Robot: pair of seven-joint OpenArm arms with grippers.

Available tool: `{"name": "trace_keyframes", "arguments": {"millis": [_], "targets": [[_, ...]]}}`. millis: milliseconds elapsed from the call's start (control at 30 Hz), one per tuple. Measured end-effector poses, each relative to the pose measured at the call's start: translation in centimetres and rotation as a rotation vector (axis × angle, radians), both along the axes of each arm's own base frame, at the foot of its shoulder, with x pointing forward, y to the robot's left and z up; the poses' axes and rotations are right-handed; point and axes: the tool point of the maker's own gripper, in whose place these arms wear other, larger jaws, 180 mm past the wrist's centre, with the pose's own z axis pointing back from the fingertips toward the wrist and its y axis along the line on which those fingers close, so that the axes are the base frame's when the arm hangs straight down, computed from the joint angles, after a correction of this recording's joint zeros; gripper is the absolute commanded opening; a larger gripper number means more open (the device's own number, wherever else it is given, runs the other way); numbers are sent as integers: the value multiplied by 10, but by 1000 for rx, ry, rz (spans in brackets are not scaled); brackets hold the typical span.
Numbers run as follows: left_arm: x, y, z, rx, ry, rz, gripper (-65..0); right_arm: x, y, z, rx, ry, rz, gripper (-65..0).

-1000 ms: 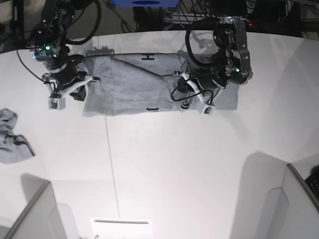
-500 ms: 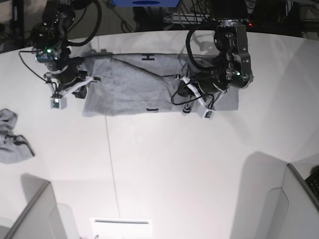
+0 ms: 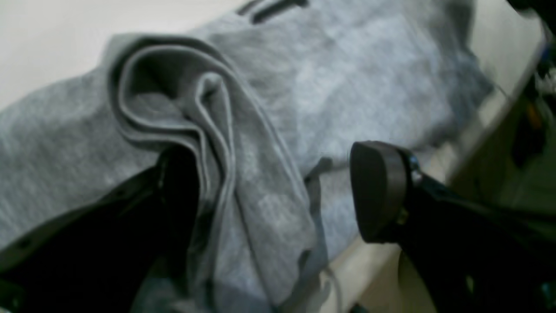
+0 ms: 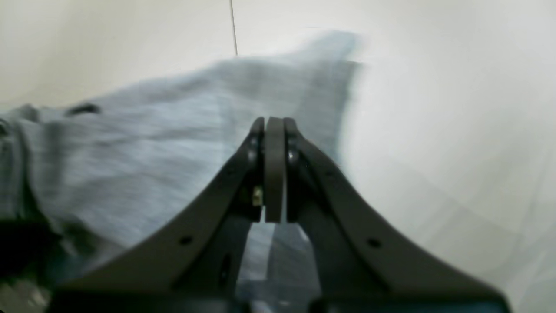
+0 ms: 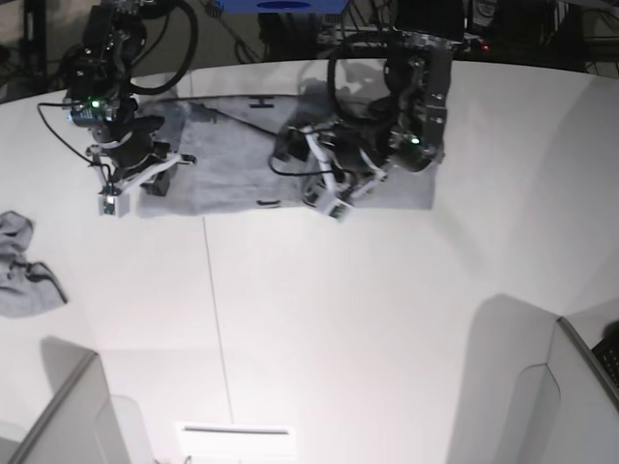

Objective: Fold the T-shirt properly
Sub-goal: 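Fold the held strip end toward the right gripper with the left gripper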

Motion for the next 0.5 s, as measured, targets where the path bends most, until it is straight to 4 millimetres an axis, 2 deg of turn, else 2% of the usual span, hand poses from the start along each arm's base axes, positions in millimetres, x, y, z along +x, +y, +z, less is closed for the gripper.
{"name": "trace_keyframes", "arguments": {"millis": [67, 200, 267, 300, 333, 400, 500], "targets": [[2, -4, 13, -13, -38, -6, -155, 0, 0, 0, 0, -1, 0, -650], [20, 4, 49, -9, -179, 6, -156, 2, -1, 1, -2, -4, 0, -650], [21, 12, 52, 14, -202, -7, -161, 2, 0, 1, 0, -5, 0, -650], [21, 18, 49, 33, -200, -13, -188, 2, -1, 1, -2, -5, 0, -650], [20, 26, 45, 59, -196, -14, -229, 3, -2, 2, -5, -8, -1, -650], [14, 41, 37, 106, -183, -29, -360, 4, -10, 4, -2, -16, -28, -650], [-1, 67, 19, 193, -145, -41, -650, 2, -31, 7, -17, -21, -93, -650]]}}
